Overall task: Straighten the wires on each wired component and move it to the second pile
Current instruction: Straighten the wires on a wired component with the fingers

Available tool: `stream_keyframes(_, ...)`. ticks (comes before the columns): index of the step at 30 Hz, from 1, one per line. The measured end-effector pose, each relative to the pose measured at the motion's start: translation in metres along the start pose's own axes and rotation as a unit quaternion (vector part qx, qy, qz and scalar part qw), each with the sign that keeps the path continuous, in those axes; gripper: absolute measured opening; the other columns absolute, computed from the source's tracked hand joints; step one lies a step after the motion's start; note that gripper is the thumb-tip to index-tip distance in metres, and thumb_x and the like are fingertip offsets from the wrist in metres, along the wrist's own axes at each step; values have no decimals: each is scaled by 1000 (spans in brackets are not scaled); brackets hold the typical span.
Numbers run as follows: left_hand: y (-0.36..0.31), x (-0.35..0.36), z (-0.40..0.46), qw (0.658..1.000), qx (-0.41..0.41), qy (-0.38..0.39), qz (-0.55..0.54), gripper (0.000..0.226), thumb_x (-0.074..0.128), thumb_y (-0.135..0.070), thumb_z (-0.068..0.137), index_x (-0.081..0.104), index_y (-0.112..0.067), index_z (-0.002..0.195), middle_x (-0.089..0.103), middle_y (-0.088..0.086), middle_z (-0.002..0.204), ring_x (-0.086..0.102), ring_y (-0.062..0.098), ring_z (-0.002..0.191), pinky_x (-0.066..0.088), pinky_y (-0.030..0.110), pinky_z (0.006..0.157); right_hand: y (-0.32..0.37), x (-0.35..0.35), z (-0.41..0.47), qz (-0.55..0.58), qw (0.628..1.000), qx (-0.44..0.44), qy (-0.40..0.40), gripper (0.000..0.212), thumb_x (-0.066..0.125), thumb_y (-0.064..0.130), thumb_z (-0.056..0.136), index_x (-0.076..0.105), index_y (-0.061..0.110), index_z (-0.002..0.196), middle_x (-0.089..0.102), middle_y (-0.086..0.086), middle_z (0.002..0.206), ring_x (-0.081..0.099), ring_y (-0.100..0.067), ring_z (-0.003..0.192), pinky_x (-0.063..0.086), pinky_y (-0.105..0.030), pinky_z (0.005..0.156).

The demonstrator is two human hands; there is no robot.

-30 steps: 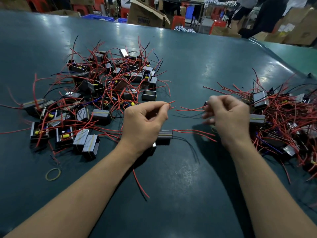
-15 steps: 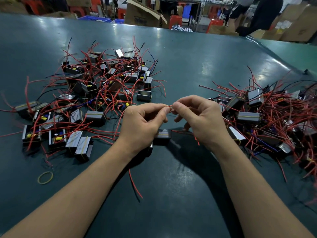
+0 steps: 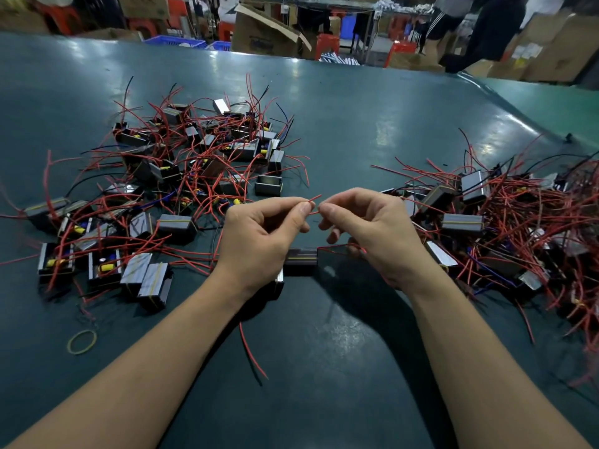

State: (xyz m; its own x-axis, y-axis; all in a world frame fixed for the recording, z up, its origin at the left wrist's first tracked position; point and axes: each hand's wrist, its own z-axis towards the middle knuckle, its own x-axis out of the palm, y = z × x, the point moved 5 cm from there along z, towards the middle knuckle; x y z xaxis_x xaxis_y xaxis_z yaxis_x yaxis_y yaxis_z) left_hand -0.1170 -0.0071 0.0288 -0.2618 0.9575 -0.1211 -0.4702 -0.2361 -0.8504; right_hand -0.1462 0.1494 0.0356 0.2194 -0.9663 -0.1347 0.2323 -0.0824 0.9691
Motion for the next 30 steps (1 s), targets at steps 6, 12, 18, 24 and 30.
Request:
stream_keyframes(6,1,1,0,1000,-6,10,4,13,64,-8,92,76,-6,91,70,3,71,63,8,67,50,21,68,0,-4,-2,-41,997,-21,-54,10,74,16,85,71,16,76,71,-1,62,62,-12,53,48,-39,52)
stream_keyframes(12,1,2,1,999,-28,-3,-20,9,70,-2,86,75,-9,89,73,6,73,68,14,67,56,30,70,0,-2,-1,-53,998,-25,-21,11,69,6,88,71,13,80,73,-2,68,65,-13,58,55,-32,62)
stream_keyframes(18,1,2,1,998,-46,-6,-39,7,72,-3,84,74,-9,82,72,15,74,66,42,72,54,46,69,3,-2,-2,-61,995,-32,-79,12,70,10,87,70,15,76,72,-2,65,65,-16,55,54,-48,57)
stream_keyframes(24,4,2,1,998,-52,7,-31,7,75,-7,83,74,-12,79,70,5,67,60,23,60,52,39,61,3,-1,-3,-79,991,-50,-95,12,72,12,86,70,17,76,72,-2,65,67,-16,58,57,-35,60)
stream_keyframes(30,11,3,1,997,-82,1,-12,10,74,-9,84,72,-14,75,65,-9,62,54,7,57,46,23,58,17,4,-12,-287,925,-205,-140,11,72,17,84,71,10,76,69,2,66,63,-10,58,51,-24,61)
